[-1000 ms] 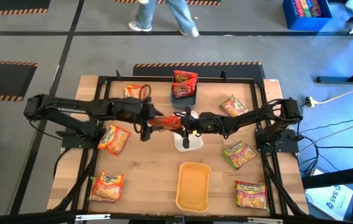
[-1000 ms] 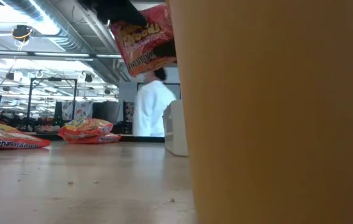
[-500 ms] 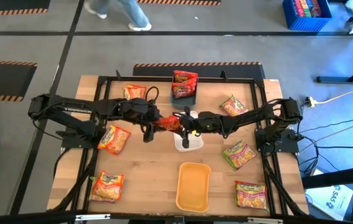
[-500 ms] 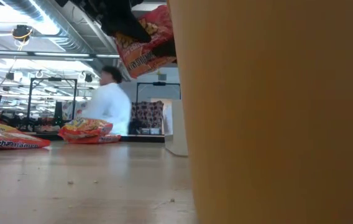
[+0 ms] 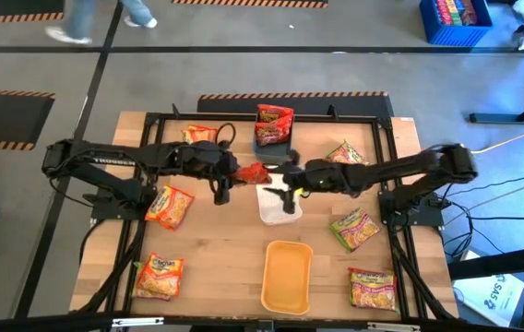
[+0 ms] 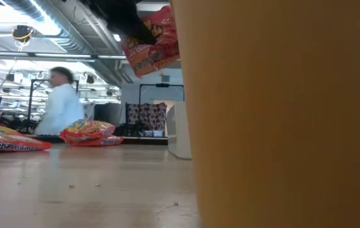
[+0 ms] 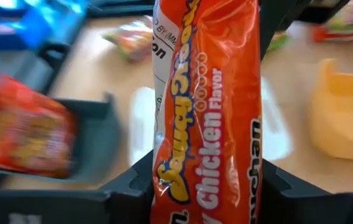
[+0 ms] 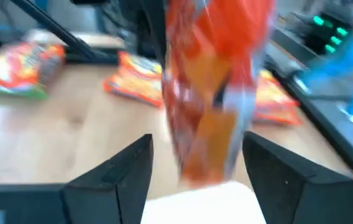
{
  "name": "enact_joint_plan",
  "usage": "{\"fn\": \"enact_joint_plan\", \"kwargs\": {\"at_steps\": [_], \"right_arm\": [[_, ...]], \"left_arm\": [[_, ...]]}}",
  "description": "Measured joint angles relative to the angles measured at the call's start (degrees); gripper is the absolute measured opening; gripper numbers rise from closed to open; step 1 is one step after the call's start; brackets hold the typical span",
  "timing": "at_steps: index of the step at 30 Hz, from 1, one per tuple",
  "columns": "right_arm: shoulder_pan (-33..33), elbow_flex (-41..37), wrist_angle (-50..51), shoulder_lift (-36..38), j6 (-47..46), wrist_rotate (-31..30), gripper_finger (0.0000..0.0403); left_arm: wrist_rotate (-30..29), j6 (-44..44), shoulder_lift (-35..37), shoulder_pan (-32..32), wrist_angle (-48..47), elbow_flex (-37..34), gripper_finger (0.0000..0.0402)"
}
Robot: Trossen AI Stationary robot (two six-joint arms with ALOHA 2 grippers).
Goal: Sort Maruchan noodles
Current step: Put the red noodle pack into the blue bin
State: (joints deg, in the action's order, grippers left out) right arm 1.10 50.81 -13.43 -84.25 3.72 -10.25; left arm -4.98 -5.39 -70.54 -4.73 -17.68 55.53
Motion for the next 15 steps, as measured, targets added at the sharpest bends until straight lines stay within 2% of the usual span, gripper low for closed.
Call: {"fn": "enact_joint_plan", "kwargs": {"at_steps": [3, 9, 12, 15], "right_arm": [[0.0, -1.5, 4.0, 4.1, 0.3, -6.0, 0.0232], [-0.2, -8.6, 6.8, 10.9, 0.9, -17.2, 0.0215], [-0.8, -12.6, 6.4, 13.0, -1.2, -20.1, 0.0203], [-1.3, -15.4, 4.6, 14.0, -3.4, -20.3, 0.019]], "left_arm": [[-3.3, -4.3, -0.4, -2.1, -0.1, 1.6, 0.0142], [-1.9, -11.5, -6.0, -9.3, 0.2, 6.9, 0.0142], [0.0, -14.4, -11.2, -12.6, -0.1, 11.1, 0.0142], [3.3, -18.1, -17.3, -15.5, -1.1, 16.3, 0.0141]]}}
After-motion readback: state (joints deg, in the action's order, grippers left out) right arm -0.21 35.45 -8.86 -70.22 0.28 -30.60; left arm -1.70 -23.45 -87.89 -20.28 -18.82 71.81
